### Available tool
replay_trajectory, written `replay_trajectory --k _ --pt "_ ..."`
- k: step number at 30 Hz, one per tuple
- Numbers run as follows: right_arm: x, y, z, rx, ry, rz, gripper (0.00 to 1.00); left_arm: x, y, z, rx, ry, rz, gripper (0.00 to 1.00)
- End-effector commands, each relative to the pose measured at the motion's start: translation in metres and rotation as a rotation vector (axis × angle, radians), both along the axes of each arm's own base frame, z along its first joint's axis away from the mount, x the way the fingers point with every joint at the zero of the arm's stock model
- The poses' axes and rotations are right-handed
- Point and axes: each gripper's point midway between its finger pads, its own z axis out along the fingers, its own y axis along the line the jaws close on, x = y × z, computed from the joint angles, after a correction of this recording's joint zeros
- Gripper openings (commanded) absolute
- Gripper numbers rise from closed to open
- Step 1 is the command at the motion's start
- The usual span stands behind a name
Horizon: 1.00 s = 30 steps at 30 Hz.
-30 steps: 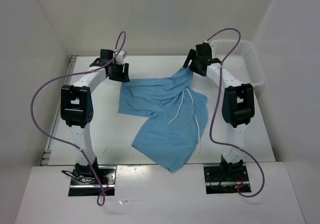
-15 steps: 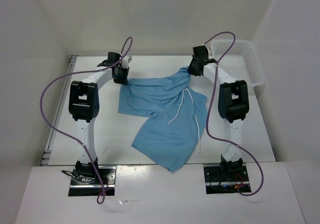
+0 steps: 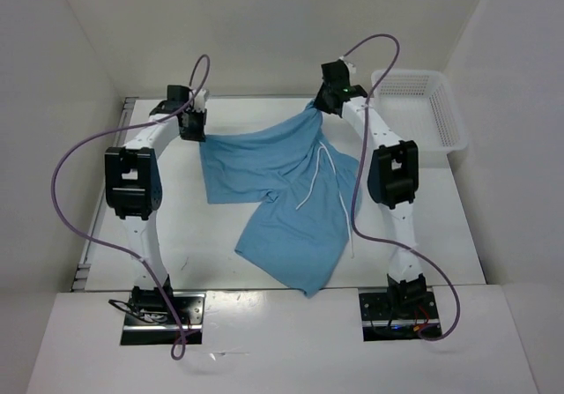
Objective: Fold and stack the shorts
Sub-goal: Flatten the shorts out
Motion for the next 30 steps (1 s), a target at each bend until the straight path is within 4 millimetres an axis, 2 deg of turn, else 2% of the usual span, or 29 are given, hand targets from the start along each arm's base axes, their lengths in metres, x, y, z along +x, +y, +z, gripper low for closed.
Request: replay_trajectory --k 1,2,3,5,6,7,8,9,10,11,12,13,14,15,16,17,19,20,23,24,25,27,28,29,30 --pt "0.007 0.017 -0.011 -0.050 0.033 -0.036 0.00 0.005 0.026 0.034 0.009 -0.080 0.048 0.00" --pt "0.010 0.018 -0.017 -0.049 0.047 -0.041 0.00 0.005 0.026 0.028 0.009 -0.068 0.048 0.00" --pt "0.022 0.024 -0.024 -0.032 0.043 -0.041 0.00 0.004 0.031 0.021 -0.004 -0.053 0.053 0.00" --pt "0.022 0.033 -0.041 -0.036 0.084 -0.021 0.00 0.007 0.038 0.017 0.006 -0.050 0.070 0.00" --pt "0.037 0.042 -0.006 -0.001 -0.015 0.003 0.06 0.006 0.044 0.013 0.006 -0.040 0.080 0.00" --pt "0.035 0.046 -0.051 -0.011 0.052 0.033 0.60 0.009 0.052 0.009 0.006 -0.036 0.094 0.00" --pt "0.042 0.055 -0.044 0.021 0.000 0.065 0.81 0.012 0.059 0.009 0.015 -0.040 0.110 0.00" --pt "0.040 0.068 -0.044 0.061 0.009 0.130 1.00 0.011 0.068 0.004 0.022 -0.030 0.130 0.00" --pt "0.041 0.073 -0.024 0.072 -0.024 0.164 1.00 0.013 0.082 0.008 0.023 -0.041 0.156 0.00" --pt "0.040 0.075 -0.014 0.043 -0.052 0.188 1.00 0.012 0.089 0.008 0.023 -0.041 0.168 0.04" --pt "0.040 0.070 0.000 0.019 -0.078 0.174 1.00 0.012 0.093 0.008 0.016 -0.041 0.173 0.12" --pt "0.035 0.071 0.023 0.002 -0.112 0.178 1.00 0.011 0.098 0.008 0.016 -0.041 0.182 0.25" --pt "0.032 0.067 0.022 -0.013 -0.092 0.167 1.00 0.012 0.098 0.020 0.018 -0.064 0.183 0.48" --pt "0.028 0.064 0.032 -0.029 -0.097 0.167 1.00 0.009 0.103 0.022 0.018 -0.064 0.192 0.60" --pt "0.023 0.061 0.050 -0.036 -0.113 0.175 1.00 0.009 0.105 0.029 0.028 -0.077 0.200 0.70" --pt "0.015 0.054 0.046 -0.067 -0.078 0.164 1.00 0.006 0.104 0.036 0.029 -0.088 0.200 0.84" --pt "0.008 0.035 0.048 -0.137 -0.048 0.108 1.00 -0.001 0.103 0.039 0.030 -0.092 0.200 1.00" --pt "-0.002 0.028 0.044 -0.169 -0.007 0.103 1.00 -0.001 0.103 0.052 0.032 -0.123 0.200 1.00" --pt "-0.016 0.010 0.045 -0.223 0.046 0.089 1.00 -0.011 0.091 0.061 -0.013 -0.145 0.159 1.00" --pt "-0.027 0.003 0.037 -0.239 0.106 0.067 1.00 -0.014 0.083 0.062 -0.020 -0.145 0.142 1.00" --pt "-0.031 -0.005 0.033 -0.237 0.135 0.035 1.00 -0.017 0.077 0.059 -0.022 -0.136 0.132 1.00" --pt "-0.039 -0.008 0.026 -0.260 0.179 0.048 1.00 -0.021 0.053 0.058 -0.025 -0.128 0.086 1.00" --pt "-0.044 -0.004 0.007 -0.243 0.237 0.059 1.00 -0.023 0.044 0.053 -0.027 -0.117 0.069 1.00" --pt "-0.045 -0.003 0.007 -0.249 0.240 0.082 1.00 -0.024 0.036 0.050 -0.028 -0.115 0.054 1.00" --pt "-0.048 -0.004 0.004 -0.255 0.259 0.084 0.95 -0.027 0.024 0.046 -0.030 -0.104 0.030 1.00"
